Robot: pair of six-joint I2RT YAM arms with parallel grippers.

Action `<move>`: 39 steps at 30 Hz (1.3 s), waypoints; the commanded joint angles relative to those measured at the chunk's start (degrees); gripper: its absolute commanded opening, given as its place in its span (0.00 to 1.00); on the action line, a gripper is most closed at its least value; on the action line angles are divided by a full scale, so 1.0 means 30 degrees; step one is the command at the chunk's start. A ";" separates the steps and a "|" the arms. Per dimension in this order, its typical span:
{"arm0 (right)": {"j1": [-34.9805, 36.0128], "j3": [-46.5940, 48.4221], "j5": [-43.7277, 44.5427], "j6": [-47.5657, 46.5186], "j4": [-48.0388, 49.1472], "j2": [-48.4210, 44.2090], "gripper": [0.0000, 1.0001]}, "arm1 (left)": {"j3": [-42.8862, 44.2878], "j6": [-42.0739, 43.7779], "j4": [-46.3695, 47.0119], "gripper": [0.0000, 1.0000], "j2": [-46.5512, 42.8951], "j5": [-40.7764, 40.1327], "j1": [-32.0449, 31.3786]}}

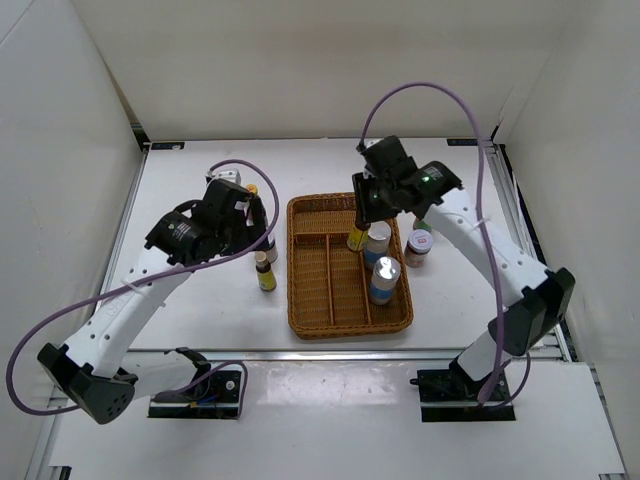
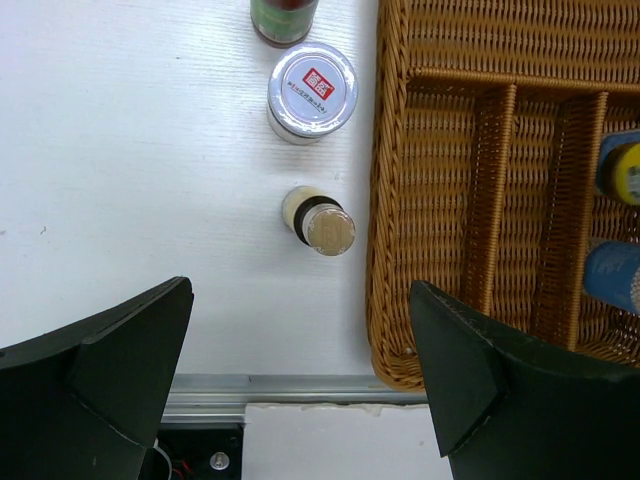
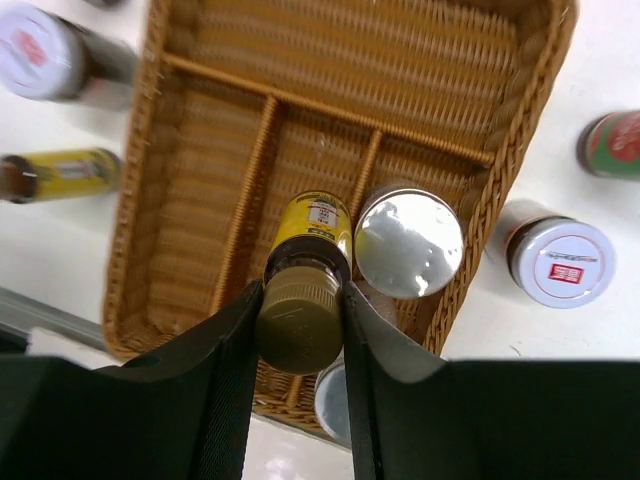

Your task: Organize the condiment bottles

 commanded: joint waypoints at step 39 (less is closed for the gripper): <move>0.0423 -0.0440 0.0412 0.0291 0.3812 0.3438 0.88 | -0.5361 0.0010 0.4856 1.00 0.0824 0.1927 0.0128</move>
